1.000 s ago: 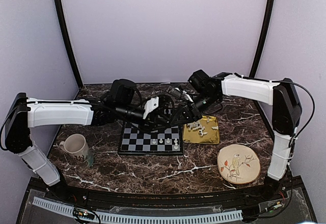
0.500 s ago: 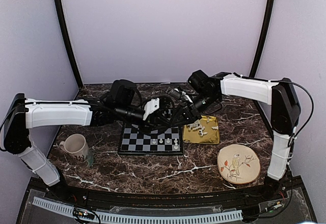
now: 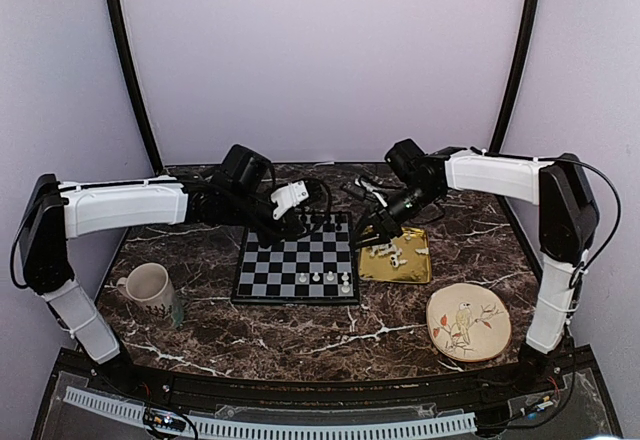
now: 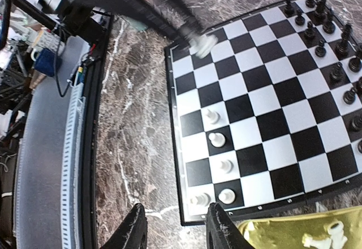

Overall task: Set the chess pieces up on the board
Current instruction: Pass from the right arm to the left, then place the pawn on d2.

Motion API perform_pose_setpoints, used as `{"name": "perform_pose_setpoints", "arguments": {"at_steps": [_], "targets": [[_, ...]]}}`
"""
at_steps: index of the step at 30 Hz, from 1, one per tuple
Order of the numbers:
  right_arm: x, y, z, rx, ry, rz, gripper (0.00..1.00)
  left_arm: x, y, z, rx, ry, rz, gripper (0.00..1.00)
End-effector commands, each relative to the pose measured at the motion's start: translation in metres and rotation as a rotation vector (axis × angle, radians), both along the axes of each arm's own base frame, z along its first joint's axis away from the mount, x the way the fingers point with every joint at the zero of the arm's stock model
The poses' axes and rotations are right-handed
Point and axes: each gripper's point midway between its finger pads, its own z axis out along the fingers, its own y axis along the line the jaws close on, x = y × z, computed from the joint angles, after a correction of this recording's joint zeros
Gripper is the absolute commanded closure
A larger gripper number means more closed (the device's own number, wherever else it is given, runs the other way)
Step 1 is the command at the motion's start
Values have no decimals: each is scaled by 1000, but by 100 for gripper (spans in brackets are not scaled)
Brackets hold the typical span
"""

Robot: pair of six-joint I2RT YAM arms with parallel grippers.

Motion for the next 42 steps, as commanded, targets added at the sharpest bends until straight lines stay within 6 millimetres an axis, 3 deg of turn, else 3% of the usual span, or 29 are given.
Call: {"name": "perform_pose_setpoints", "arguments": {"at_steps": [1,8,17,31,42], "targets": [[9,-5,6,-42,-111,-38,64,5,31,-34,204,144,121,91],[9,-6,-3,-75,-113,-40,64,-8,34,-67,303,333,125,91],[8,-9,-8,-92,-102,-38,64,-17,35,-92,358,439,124,89],[5,-6,-17,-113,-95,-18,65,-25,30,-112,386,491,102,86],[2,-5,-20,-126,-93,-6,65,-26,27,-115,387,496,102,80]]}}
